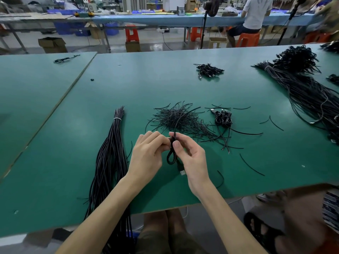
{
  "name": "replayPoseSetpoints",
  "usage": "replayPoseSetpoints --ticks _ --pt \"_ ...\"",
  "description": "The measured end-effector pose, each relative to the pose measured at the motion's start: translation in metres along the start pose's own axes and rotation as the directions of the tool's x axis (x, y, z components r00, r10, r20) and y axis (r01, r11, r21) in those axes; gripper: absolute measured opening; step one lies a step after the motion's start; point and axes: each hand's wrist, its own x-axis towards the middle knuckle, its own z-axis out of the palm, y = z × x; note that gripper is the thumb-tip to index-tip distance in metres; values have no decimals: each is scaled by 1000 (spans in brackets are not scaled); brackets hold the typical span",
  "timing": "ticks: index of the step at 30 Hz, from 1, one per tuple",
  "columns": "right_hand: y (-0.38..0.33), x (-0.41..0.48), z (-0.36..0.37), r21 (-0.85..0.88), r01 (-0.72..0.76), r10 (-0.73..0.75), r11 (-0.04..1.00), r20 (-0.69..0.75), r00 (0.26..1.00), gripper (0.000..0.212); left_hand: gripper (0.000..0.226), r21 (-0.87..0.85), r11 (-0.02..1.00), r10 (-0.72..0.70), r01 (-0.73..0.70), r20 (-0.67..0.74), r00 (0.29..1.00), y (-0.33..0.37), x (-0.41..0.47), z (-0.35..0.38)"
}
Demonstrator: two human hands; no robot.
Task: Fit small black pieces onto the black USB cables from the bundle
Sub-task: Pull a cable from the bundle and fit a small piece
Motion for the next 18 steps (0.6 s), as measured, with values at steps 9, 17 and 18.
replayPoseSetpoints --ticks 9,17,18 --pt "1 -3 4 -335 194 -209 922 -8 978 34 21 -80 904 -414 420 77 907 2 2 0" --pt "9 -14 14 -602 442 -410 665 201 890 22 22 -252 792 -566 556 37 823 0 7 -4" --pt "9 -13 14 -600 423 -388 679 196 900 21 19 -292 767 -591 572 28 806 -3 8 -5"
